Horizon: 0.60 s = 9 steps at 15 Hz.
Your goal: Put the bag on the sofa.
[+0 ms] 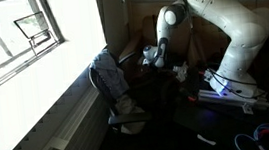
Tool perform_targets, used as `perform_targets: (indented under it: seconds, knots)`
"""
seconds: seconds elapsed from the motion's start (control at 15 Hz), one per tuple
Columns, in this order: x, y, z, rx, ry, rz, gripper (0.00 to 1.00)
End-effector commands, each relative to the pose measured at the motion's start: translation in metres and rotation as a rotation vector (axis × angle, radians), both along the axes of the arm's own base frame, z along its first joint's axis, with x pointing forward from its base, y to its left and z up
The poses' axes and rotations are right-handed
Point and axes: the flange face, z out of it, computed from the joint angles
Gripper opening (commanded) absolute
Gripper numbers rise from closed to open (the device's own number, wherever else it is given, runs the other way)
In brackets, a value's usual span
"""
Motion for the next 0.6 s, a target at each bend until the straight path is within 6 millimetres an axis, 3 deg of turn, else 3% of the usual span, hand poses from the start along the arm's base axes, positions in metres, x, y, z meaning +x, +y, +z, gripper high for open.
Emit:
perform_targets:
  seconds: [0.0, 0.53]
  knots:
    - [0.026, 0.016, 0.055, -0.166, 0.077, 0.032, 0.00]
    - [0.093, 0.054, 0.237, -0.514, -0.237, 0.209, 0.02]
